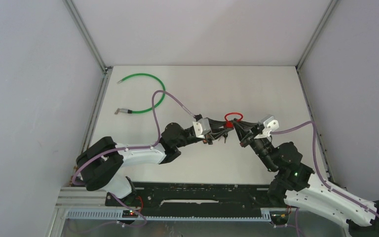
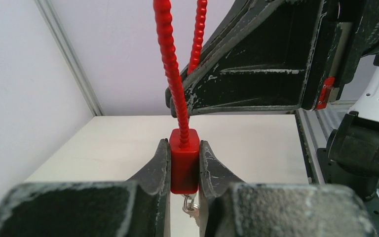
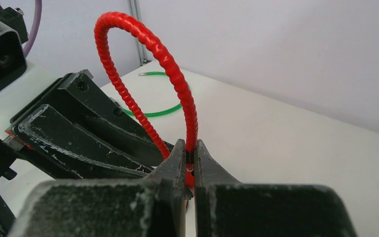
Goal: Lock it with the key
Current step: Lock the lock.
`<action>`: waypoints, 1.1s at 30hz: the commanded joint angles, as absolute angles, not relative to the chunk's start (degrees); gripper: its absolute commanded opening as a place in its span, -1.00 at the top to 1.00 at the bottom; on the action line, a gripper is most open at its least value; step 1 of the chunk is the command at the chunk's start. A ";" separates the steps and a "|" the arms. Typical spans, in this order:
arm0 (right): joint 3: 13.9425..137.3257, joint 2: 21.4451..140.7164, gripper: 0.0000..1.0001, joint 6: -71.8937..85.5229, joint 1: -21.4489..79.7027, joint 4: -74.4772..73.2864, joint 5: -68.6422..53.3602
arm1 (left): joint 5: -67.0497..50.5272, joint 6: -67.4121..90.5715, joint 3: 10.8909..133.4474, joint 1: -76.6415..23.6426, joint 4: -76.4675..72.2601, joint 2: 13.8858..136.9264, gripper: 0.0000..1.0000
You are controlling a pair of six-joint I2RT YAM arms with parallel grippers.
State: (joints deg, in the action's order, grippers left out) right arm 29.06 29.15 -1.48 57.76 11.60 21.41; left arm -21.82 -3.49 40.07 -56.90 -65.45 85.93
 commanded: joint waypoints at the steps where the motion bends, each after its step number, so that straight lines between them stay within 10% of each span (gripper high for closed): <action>1: 28.48 31.20 1.00 -0.53 57.30 11.60 20.47 | -23.33 -4.21 41.12 -57.65 -68.59 84.75 1.00; 33: 23.12 25.63 1.00 2.09 56.64 7.96 21.51 | -22.44 -4.05 40.78 -57.66 -69.17 84.73 1.00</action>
State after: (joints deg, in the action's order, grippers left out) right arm 24.88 25.17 0.89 56.49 11.73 21.26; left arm -21.67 -3.49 40.07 -56.88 -62.59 85.95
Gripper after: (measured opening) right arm 0.032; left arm 0.178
